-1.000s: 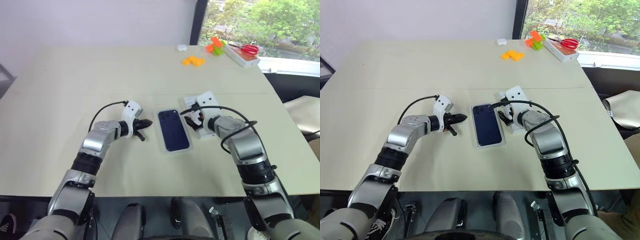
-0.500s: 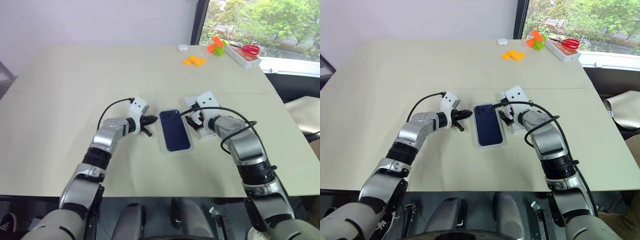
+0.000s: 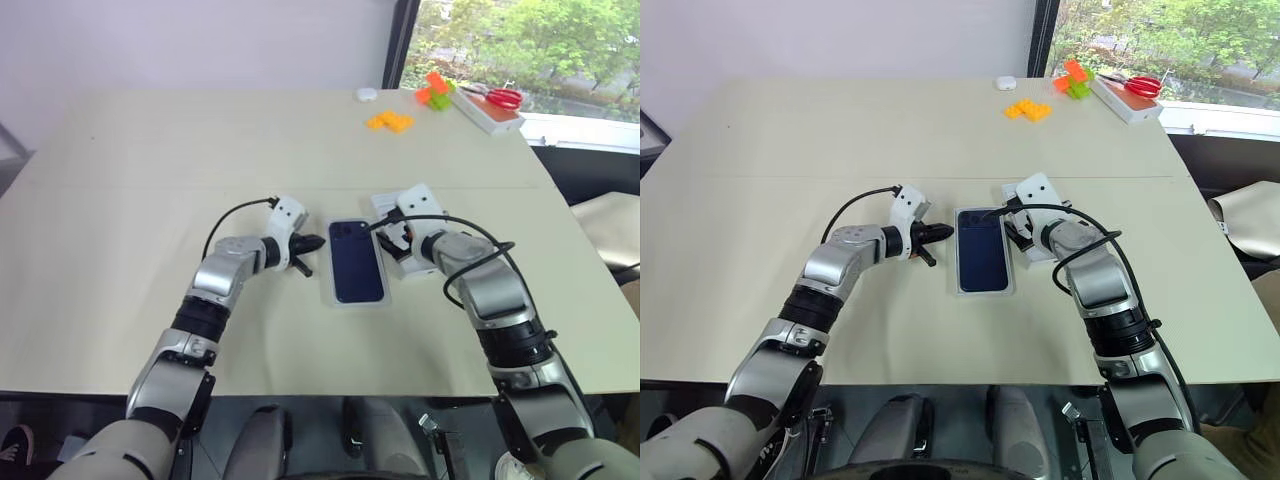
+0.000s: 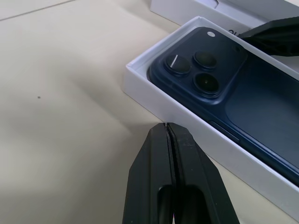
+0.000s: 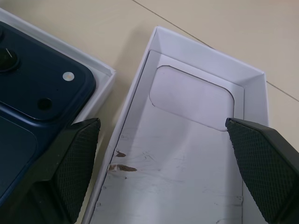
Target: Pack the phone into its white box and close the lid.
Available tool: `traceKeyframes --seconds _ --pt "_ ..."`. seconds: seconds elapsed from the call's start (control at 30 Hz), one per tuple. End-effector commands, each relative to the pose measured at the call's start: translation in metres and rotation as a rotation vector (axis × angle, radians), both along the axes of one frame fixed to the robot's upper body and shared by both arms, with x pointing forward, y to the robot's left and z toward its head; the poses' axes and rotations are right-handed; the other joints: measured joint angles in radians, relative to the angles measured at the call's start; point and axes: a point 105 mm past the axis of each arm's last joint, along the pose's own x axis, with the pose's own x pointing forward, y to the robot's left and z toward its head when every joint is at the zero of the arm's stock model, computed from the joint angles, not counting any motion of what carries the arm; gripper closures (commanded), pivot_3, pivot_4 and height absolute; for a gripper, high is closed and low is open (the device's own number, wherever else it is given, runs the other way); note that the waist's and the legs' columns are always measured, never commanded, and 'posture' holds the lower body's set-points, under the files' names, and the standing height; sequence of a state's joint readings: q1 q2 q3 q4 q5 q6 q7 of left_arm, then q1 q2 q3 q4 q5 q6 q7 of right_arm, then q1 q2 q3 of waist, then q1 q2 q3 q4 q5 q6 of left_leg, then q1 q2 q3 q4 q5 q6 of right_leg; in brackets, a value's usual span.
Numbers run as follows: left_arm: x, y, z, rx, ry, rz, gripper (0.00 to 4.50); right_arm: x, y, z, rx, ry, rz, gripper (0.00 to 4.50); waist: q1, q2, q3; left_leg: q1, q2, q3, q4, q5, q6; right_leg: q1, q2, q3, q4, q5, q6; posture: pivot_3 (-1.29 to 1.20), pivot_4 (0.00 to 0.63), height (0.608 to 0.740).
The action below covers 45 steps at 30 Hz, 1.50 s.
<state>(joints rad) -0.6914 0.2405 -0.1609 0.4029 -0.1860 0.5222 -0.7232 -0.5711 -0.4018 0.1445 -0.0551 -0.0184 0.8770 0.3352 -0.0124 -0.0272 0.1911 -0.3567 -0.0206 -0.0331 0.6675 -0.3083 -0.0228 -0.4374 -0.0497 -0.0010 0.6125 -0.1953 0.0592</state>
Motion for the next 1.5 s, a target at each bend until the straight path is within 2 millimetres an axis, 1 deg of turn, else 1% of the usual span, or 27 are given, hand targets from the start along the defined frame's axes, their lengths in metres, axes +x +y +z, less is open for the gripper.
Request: traceKeyframes --seconds 0.03,0.1,0.13,0.27,0.33,0.43,0.5,0.63,0.73,0.83,0.87,0.93,1.03,1.07,1.13,1.17,1.23,1.3,1.4,1.5 --pt "-0.006 0.006 0.001 0.004 0.004 -0.007 4.48 -0.001 0.003 0.012 -0.006 -0.045 0.016 0.24 -0.001 0.0 0.0 0.0 0.0 0.0 0.0 0.0 0.0 0.0 0.0 0.0 0.0 0.0 0.0 0.0 0.15 0.74" --pt "-0.006 0.011 0.005 0.0 0.0 0.005 4.5 -0.004 0.005 0.009 -0.003 -0.033 0.019 0.89 -0.002 0.0 0.0 0.0 0.0 0.0 0.0 0.0 0.0 -0.001 0.0 0.0 0.0 0.0 0.0 0.0 0.15 0.74" --pt "-0.006 0.013 0.007 0.004 -0.011 0.01 4.5 -0.006 0.005 0.006 -0.004 -0.023 0.011 1.36 -0.002 0.0 0.0 0.0 0.0 0.0 0.0 0.0 0.0 -0.001 0.0 0.0 0.0 0.0 0.0 0.0 0.15 0.74" --pt "-0.007 0.02 0.017 -0.005 -0.022 0.029 4.5 -0.009 0.005 -0.002 -0.006 0.002 0.0 3.52 -0.004 0.0 0.0 -0.001 0.001 0.0 0.0 0.0 0.0 -0.002 0.001 0.0 0.001 0.0 0.0 0.0 0.15 0.74" --pt "-0.008 0.023 0.021 -0.009 -0.026 0.035 4.5 -0.008 0.005 -0.003 -0.004 0.007 -0.002 4.47 -0.004 0.0 0.0 -0.001 0.001 0.0 0.0 0.0 0.0 -0.002 0.001 0.0 0.001 0.0 0.0 0.0 0.15 0.74" --pt "-0.011 0.028 0.022 0.004 -0.03 0.041 4.5 -0.006 0.002 -0.003 0.011 0.012 -0.02 4.47 -0.003 0.0 0.0 -0.001 0.001 0.0 0.0 0.0 0.0 -0.002 0.001 0.0 0.001 0.0 0.0 0.0 0.15 0.74" --pt "-0.014 0.032 0.024 0.012 -0.038 0.043 4.5 -0.004 0.002 0.003 0.036 -0.004 -0.029 4.47 -0.005 0.0 0.0 -0.001 0.001 0.0 0.0 0.0 0.0 -0.002 0.001 0.0 0.001 0.0 0.0 0.0 0.15 0.74" --pt "-0.017 0.05 0.031 0.015 -0.045 0.073 4.5 0.003 0.018 0.038 0.179 -0.078 0.009 4.47 -0.008 0.001 0.001 -0.002 0.001 0.001 -0.001 0.0 0.0 -0.005 0.001 0.001 0.001 0.0 0.0 0.0 0.15 0.74" --pt "-0.017 0.061 0.038 0.008 -0.046 0.09 4.5 0.005 0.03 0.058 0.294 -0.099 0.047 4.47 -0.006 0.001 0.001 -0.002 0.002 0.0 -0.001 0.0 0.0 -0.005 0.002 0.001 0.002 0.0 0.0 0.0 0.15 0.74" --pt "-0.018 0.076 0.054 -0.002 -0.061 0.102 4.5 0.002 0.054 0.091 0.562 -0.106 0.131 4.47 -0.006 0.001 0.001 -0.002 0.002 0.0 -0.001 0.0 0.0 -0.005 0.002 0.0 0.002 0.0 0.0 0.0 0.15 0.74" --pt "-0.018 0.08 0.059 -0.009 -0.067 0.107 4.5 0.0 0.062 0.099 0.678 -0.082 0.161 4.47 -0.008 0.002 0.001 -0.003 0.002 0.0 -0.001 0.0 0.0 -0.006 0.002 0.001 0.003 0.0 0.0 0.0 0.15 0.74" --pt "-0.018 0.083 0.063 -0.018 -0.071 0.111 4.5 -0.003 0.069 0.106 0.786 -0.044 0.186 4.47 -0.006 0.002 0.002 -0.004 0.002 0.0 -0.001 0.0 0.0 -0.007 0.001 0.001 0.003 0.0 -0.001 0.0 0.15 0.74" --pt "-0.016 0.094 0.071 -0.051 -0.061 0.14 4.5 -0.015 0.094 0.122 1.11 0.111 0.308 4.47 -0.002 0.002 0.002 -0.005 0.002 -0.001 -0.001 0.0 0.0 -0.007 0.0 0.0 0.003 0.001 -0.001 0.0 0.15 0.74" --pt "-0.015 0.096 0.072 -0.062 -0.057 0.148 4.5 -0.019 0.102 0.126 1.182 0.158 0.35 4.47 -0.002 0.002 0.002 -0.006 0.002 -0.001 -0.002 0.0 0.0 -0.008 -0.001 0.0 0.002 0.001 -0.001 0.0 0.15 0.74" --pt "-0.014 0.098 0.074 -0.086 -0.053 0.159 4.5 -0.026 0.114 0.13 1.279 0.233 0.401 4.47 -0.001 0.002 0.002 -0.009 0.001 -0.001 -0.002 0.0 0.0 -0.011 -0.003 0.0 0.002 0.001 -0.001 0.0 0.15 0.74" --pt "-0.013 0.099 0.074 -0.094 -0.05 0.171 4.5 -0.03 0.121 0.129 1.326 0.286 0.415 4.47 0.001 0.002 0.002 -0.012 0.001 -0.002 -0.001 0.0 0.0 -0.014 -0.004 -0.001 0.003 0.001 -0.001 0.0 0.15 0.74" --pt "-0.013 0.096 0.073 -0.109 -0.04 0.17 4.5 -0.04 0.136 0.125 1.358 0.361 0.462 4.47 0.003 0.002 0.001 -0.018 -0.002 -0.002 -0.001 0.0 -0.001 -0.02 -0.008 -0.001 0.004 0.001 -0.001 0.0 0.15 0.74" --pt "-0.015 0.094 0.072 -0.108 -0.043 0.164 4.5 -0.043 0.139 0.12 1.395 0.412 0.45 4.47 -0.002 0.002 0.001 -0.021 -0.004 -0.001 -0.001 0.0 -0.001 -0.024 -0.01 -0.001 0.005 0.001 -0.001 0.0 0.15 0.74" --pt "-0.017 0.092 0.071 -0.099 -0.052 0.159 4.5 -0.043 0.14 0.116 1.438 0.453 0.43 4.47 -0.009 0.002 0.002 -0.023 -0.004 0.0 -0.001 0.0 0.0 -0.025 -0.011 -0.001 0.005 0.001 -0.001 0.0 0.15 0.74" --pt "-0.019 0.092 0.069 -0.105 -0.044 0.164 4.5 -0.049 0.143 0.107 1.477 0.498 0.413 4.47 -0.01 0.003 0.002 -0.024 -0.004 0.001 -0.002 0.0 0.0 -0.027 -0.01 -0.001 0.005 0.001 -0.001 0.0 0.15 0.74"
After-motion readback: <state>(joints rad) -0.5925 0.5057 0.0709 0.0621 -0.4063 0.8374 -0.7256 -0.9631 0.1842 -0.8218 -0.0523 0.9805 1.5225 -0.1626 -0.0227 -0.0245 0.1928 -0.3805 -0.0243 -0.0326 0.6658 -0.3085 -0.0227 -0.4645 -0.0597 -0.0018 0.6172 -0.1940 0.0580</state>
